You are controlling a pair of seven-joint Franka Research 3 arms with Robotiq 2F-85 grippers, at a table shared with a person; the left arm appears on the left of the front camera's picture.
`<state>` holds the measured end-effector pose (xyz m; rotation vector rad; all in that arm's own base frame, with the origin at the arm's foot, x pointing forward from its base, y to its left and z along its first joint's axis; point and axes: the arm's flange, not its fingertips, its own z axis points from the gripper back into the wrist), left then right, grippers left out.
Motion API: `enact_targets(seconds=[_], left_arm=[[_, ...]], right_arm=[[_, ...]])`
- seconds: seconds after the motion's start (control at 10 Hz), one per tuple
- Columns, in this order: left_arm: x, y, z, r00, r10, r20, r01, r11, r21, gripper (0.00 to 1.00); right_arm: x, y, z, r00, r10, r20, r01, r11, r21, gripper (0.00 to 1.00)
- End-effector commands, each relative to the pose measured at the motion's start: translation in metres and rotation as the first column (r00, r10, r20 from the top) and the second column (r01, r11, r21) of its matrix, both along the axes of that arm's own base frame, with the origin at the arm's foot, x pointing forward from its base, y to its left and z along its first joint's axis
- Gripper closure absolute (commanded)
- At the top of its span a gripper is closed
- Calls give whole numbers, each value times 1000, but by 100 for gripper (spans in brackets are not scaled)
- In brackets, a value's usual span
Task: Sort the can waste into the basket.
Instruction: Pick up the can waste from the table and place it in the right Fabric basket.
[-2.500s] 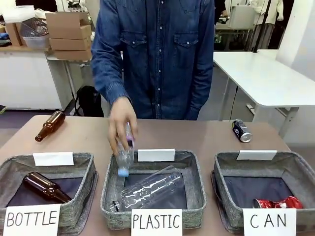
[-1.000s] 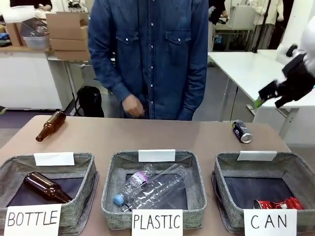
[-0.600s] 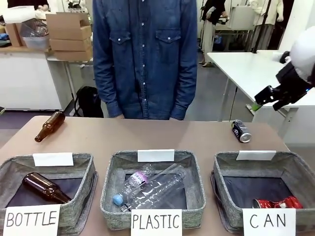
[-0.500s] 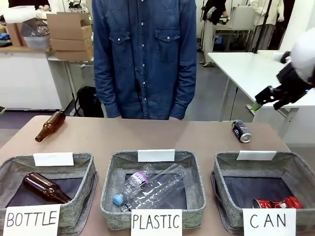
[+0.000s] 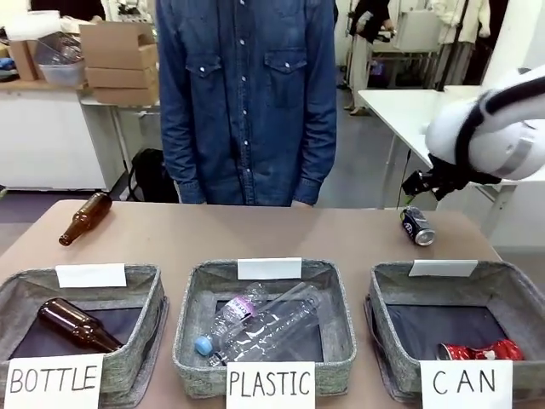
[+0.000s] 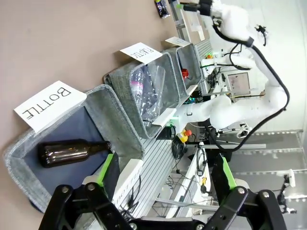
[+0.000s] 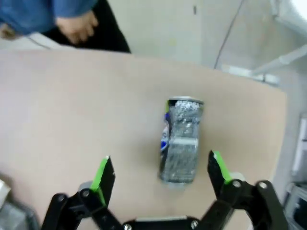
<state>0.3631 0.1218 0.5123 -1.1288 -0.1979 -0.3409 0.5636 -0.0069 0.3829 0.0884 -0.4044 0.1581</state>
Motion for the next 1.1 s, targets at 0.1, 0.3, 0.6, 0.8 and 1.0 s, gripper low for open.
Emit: enact_targets(seconds=[0.1,0.3,0.6,0.8,1.0], left_arm=[[-3,-1,2,1000,2,-3,-2,1000,8,0],[-3,-1,2,1000,2,-3,-2,1000,8,0],[-3,-1,2,1000,2,-3,-2,1000,8,0],[-3,-1,2,1000,2,-3,-2,1000,8,0],[-3,-1,2,1000,2,-3,-2,1000,8,0]], right_arm=[[46,-15,-19,994,-103,-32,101,993,-57,0],[60,-22,-47,994,-64,-93,62,998,-27,0],[67,-23,-66,987,-71,-143,71,997,-10,0],[68,-18,-70,985,-64,-162,62,998,-17,0],[68,-14,-73,982,-56,-179,53,998,-19,0]])
